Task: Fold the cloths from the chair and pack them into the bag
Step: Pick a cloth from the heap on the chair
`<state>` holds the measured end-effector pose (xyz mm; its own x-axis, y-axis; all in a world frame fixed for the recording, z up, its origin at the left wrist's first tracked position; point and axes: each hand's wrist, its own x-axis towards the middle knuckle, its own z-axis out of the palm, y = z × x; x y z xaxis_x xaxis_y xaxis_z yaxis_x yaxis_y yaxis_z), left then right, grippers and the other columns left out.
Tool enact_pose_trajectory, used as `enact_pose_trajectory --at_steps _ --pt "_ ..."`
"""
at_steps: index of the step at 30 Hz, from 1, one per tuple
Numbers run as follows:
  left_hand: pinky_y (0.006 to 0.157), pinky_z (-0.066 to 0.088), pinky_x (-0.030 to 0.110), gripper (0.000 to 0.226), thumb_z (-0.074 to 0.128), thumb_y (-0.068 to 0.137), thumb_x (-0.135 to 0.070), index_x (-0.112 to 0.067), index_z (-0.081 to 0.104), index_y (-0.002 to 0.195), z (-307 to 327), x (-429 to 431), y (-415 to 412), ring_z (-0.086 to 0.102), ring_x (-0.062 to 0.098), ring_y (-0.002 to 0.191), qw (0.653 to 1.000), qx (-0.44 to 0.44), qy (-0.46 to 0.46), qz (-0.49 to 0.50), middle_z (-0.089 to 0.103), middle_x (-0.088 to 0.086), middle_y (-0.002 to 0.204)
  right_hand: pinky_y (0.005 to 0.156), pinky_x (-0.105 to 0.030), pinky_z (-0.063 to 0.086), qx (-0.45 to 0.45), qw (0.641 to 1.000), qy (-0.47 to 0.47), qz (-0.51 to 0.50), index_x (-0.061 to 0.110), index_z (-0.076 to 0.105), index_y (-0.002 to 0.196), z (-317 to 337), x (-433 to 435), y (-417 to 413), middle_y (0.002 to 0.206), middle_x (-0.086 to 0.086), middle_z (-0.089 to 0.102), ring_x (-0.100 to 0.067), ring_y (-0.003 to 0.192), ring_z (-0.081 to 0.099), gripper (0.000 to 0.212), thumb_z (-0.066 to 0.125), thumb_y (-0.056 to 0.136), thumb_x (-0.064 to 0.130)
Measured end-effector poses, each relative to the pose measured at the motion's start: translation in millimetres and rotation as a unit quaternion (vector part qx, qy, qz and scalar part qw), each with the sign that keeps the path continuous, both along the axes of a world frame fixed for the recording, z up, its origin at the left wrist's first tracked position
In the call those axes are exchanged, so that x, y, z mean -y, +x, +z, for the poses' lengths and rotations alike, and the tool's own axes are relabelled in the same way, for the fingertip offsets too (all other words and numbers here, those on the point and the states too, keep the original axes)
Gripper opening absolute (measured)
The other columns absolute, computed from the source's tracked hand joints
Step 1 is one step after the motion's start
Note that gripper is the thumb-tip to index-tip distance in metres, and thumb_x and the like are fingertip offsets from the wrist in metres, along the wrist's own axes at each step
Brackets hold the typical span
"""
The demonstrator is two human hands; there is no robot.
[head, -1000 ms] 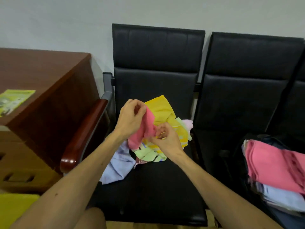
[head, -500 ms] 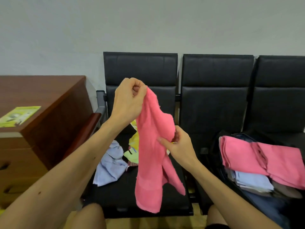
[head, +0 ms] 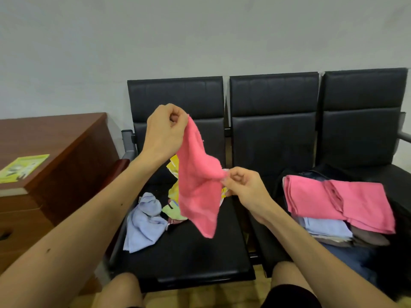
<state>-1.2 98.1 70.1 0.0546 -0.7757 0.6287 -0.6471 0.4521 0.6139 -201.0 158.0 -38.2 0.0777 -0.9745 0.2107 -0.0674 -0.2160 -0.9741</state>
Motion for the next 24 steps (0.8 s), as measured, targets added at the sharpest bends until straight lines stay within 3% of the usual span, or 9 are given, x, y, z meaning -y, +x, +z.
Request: enact_pose_trajectory --at_steps 2,5,7,11,13,15,18,21,24 --pt "0.065 0.042 0.011 0.014 0.055 0.097 -0.023 -0.022 0.066 0.088 -7 4 2 0.058 -0.001 0.074 1.0 -0.015 0.019 -0.008 0.064 -0.008 0.088 0.061 -0.028 0.054 0.064 0.997 0.025 0.024 0.004 0.066 0.089 20 -2 2 0.075 -0.007 0.07 -0.015 0.068 0.065 0.007 0.063 0.094 0.008" --pt "0.073 0.056 0.041 0.01 0.057 0.096 -0.024 -0.024 0.064 0.087 -22 0 -1 0.065 0.015 0.071 0.995 -0.067 0.062 -0.04 0.066 -0.006 0.08 0.054 -0.02 0.053 0.162 0.985 0.057 0.026 0.007 0.062 0.084 55 0 12 0.064 0.0 0.066 -0.007 0.054 0.061 0.013 0.058 0.097 0.006" --pt "0.069 0.055 0.048 0.012 0.058 0.096 -0.028 -0.029 0.058 0.084 -32 -21 -9 0.063 0.022 0.064 0.992 -0.105 0.038 -0.052 0.062 -0.006 0.072 0.052 -0.018 0.052 0.215 0.974 0.074 0.014 0.008 0.062 0.079 78 4 17 0.059 0.002 0.064 -0.005 0.049 0.058 0.018 0.059 0.097 0.007" --pt "0.058 0.043 0.026 0.016 0.059 0.092 -0.039 -0.031 0.05 0.082 -82 -107 -32 0.048 0.003 0.059 0.979 -0.106 -0.011 -0.171 0.055 -0.012 0.068 0.052 -0.019 0.053 0.276 0.955 0.107 0.002 0.008 0.064 0.077 103 8 21 0.062 -0.003 0.065 -0.009 0.05 0.06 0.019 0.062 0.096 0.01" --pt "0.063 0.043 0.019 0.026 0.067 0.083 -0.05 -0.032 0.051 0.093 -118 -141 -37 0.05 -0.001 0.069 0.975 -0.016 0.009 -0.221 0.054 -0.015 0.08 0.05 -0.018 0.052 0.291 0.95 0.11 0.006 0.006 0.064 0.082 108 7 20 0.066 -0.004 0.064 -0.009 0.048 0.061 0.015 0.062 0.096 0.01" --pt "0.073 0.042 0.011 0.055 0.071 0.074 -0.067 -0.035 0.048 0.111 -152 -151 -39 0.051 -0.008 0.087 0.971 0.078 0.039 -0.223 0.05 -0.025 0.101 0.048 -0.018 0.052 0.288 0.951 0.109 0.005 0.005 0.065 0.085 114 4 19 0.066 -0.003 0.064 -0.008 0.046 0.06 0.012 0.062 0.096 0.01" --pt "0.084 0.046 0.016 0.061 0.072 0.076 -0.065 -0.04 0.041 0.122 -175 -145 -43 0.051 -0.004 0.101 0.973 0.09 0.068 -0.204 0.045 -0.027 0.116 0.049 -0.016 0.052 0.27 0.957 0.107 -0.012 0.003 0.065 0.089 117 -2 16 0.065 -0.002 0.063 -0.008 0.047 0.058 0.01 0.063 0.095 0.011" --pt "0.077 0.052 0.028 0.042 0.071 0.087 -0.037 -0.035 0.044 0.118 -180 -128 -46 0.051 0.001 0.097 0.985 0.096 0.009 -0.146 0.045 -0.022 0.114 0.052 -0.016 0.053 0.269 0.957 0.104 -0.021 0.004 0.065 0.089 116 -7 13 0.062 -0.001 0.063 -0.009 0.051 0.059 0.01 0.064 0.095 0.012" --pt "0.073 0.054 0.033 0.041 0.068 0.085 -0.042 -0.031 0.046 0.118 -178 -111 -48 0.054 0.009 0.097 0.989 0.101 -0.019 -0.106 0.051 -0.014 0.113 0.056 -0.017 0.055 0.269 0.958 0.098 -0.029 0.003 0.066 0.096 119 -11 9 0.071 -0.004 0.066 -0.01 0.058 0.061 0.01 0.065 0.094 0.012"
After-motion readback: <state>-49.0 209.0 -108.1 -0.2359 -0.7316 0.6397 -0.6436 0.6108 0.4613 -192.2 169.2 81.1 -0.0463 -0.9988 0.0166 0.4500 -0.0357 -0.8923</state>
